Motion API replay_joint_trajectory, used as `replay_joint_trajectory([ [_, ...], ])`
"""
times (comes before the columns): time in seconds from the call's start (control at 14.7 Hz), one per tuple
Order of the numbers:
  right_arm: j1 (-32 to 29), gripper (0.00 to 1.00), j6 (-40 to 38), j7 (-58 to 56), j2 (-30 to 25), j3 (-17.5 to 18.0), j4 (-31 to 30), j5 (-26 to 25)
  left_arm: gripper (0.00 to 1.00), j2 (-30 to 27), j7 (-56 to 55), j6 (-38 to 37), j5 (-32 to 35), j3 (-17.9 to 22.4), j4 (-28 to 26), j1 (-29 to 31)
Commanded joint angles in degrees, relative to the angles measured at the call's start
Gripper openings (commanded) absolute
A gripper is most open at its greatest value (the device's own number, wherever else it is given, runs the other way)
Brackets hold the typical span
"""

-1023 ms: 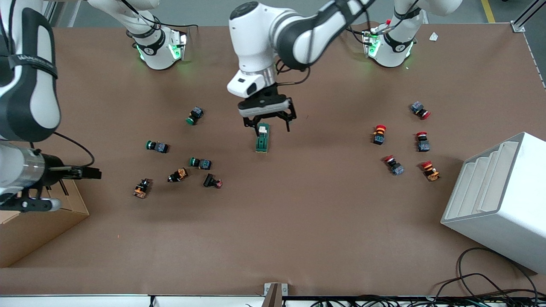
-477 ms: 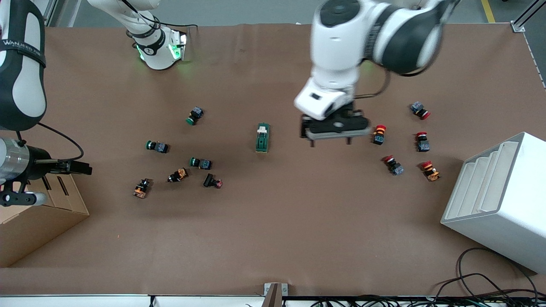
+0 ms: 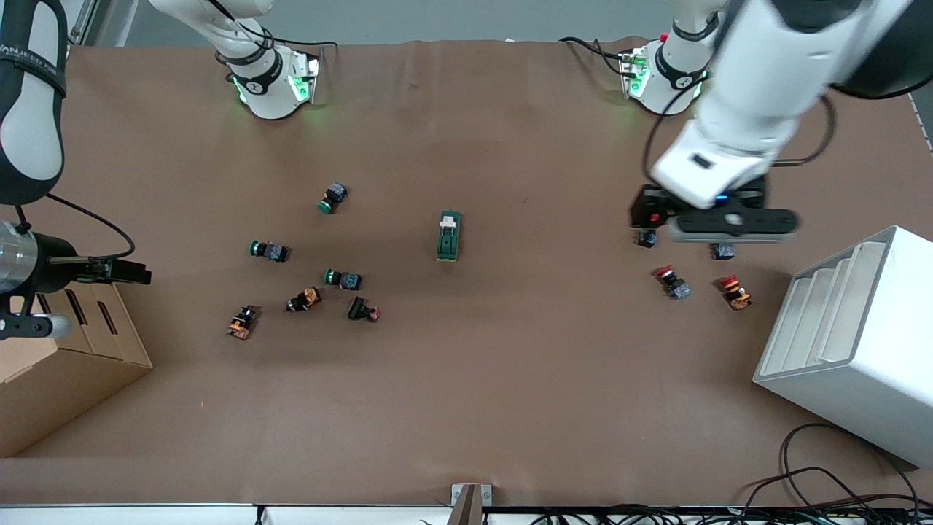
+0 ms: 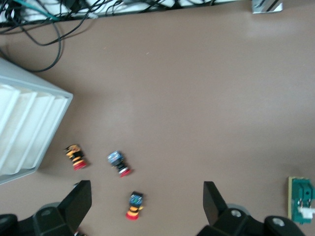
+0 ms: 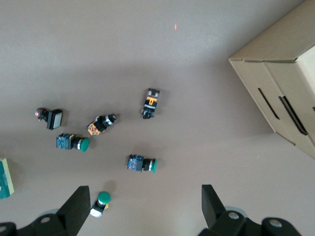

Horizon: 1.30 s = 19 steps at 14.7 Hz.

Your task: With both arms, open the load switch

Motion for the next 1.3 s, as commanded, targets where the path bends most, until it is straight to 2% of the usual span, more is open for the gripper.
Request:
replay_joint_trajectory([
  [0.0,1.3,1.00,-2.7,0.3,-1.9,0.5,-0.6,-0.6,1.00,-4.0,6.5,-3.9,-3.2,2.3,-1.5,0.8],
  [0.07,1.3,1.00,-2.7,0.3,-2.0,0.5,-0.7,-0.5,1.00,-4.9,10.0,-6.0,-4.0,5.6,-1.6,-0.3],
  [0.2,0.7,1.00,-2.4,0.3,-1.9,0.2,-0.4,-0.3,1.00,-7.8,16.0,-8.1,-10.1,12.2,-3.3,-1.6],
  [0.34,0.4,1.00,-2.9,-0.2,-2.3,0.2,-0.5,-0.5,1.00,-10.9,17.9,-9.7,-11.2,15.5,-6.0,-2.4],
  [0.55,0.1,1.00,-0.2,-0.4,-5.2,0.1,-3.7,-0.4,1.00,-14.1,18.5,-11.2,-11.2,15.2,-8.8,-0.5],
  [0.89,1.3,1.00,7.0,-2.6,-16.9,-2.5,-19.0,-0.5,1.00,-16.8,18.6,-11.7,-11.3,14.4,-11.6,1.3],
  [1.02,1.9,1.00,6.7,-4.3,-19.5,-3.8,-20.9,-0.5,1.00,-15.8,18.7,-12.0,-10.6,14.4,-10.5,1.2],
  [1.23,2.2,1.00,5.0,-4.3,-22.7,-3.9,-22.0,-0.5,1.00,-14.3,18.9,-12.0,-10.4,14.4,-8.9,1.0],
])
